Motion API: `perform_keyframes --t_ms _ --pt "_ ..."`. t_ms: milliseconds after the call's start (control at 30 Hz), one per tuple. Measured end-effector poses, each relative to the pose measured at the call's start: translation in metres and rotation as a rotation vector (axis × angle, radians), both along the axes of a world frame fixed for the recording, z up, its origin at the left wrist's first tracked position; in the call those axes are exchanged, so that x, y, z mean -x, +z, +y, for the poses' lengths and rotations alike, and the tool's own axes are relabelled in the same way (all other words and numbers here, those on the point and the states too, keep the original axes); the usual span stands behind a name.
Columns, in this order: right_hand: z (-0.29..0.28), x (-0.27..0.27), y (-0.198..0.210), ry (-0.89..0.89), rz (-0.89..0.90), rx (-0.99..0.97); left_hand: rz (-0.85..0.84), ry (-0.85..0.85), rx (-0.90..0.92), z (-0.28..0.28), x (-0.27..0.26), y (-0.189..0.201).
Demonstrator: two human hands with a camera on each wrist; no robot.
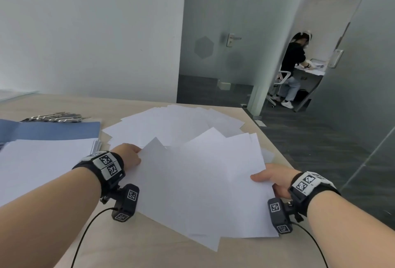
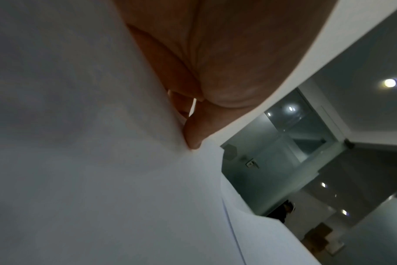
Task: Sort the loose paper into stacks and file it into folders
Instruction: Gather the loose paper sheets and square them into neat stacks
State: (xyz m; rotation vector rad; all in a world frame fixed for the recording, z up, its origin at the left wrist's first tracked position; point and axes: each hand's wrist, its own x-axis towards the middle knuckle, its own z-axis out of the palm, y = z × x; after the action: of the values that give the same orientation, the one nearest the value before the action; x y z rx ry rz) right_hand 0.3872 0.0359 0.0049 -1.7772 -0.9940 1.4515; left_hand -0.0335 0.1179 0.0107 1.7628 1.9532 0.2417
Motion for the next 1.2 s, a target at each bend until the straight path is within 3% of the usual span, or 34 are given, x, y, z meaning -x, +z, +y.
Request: perform_keyframes --t_ms 133,300,533,700,800,867,1033,1200 --pt "0.002 0.007 -0.005 0.114 -0.053 0.06 0.071 -0.037 -0.03 0.009 -0.014 -0.002" --pt "0.007 0.019 0.001 0.219 -0.126 0.128 0.037 -0.113 -0.094 0.017 -0.032 -0.009" --pt "0.011 0.022 0.001 0.084 -0.06 0.052 -0.025 -0.189 -0.179 0.014 -0.04 -0.004" --pt "0.014 0.022 -0.006 0.026 -0.079 -0.037 -0.124 -0.054 -0.262 0.004 -0.03 -0.008" --pt "0.011 0.019 -0.007 -0.097 0.028 -0.11 -0.23 0.09 -0.272 -0.001 -0.024 -0.005" --pt "0.008 0.017 -0.008 -0.142 0.089 -0.144 -0.34 0.156 -0.187 -0.005 -0.021 -0.005" --pt "0.0 0.019 -0.004 -0.184 0.194 -0.195 -0.738 0.099 0.111 -0.026 -0.027 -0.009" --pt "-0.009 0.015 -0.002 -0.146 0.199 -0.212 -0.916 0.17 0.056 -0.03 -0.027 -0.015"
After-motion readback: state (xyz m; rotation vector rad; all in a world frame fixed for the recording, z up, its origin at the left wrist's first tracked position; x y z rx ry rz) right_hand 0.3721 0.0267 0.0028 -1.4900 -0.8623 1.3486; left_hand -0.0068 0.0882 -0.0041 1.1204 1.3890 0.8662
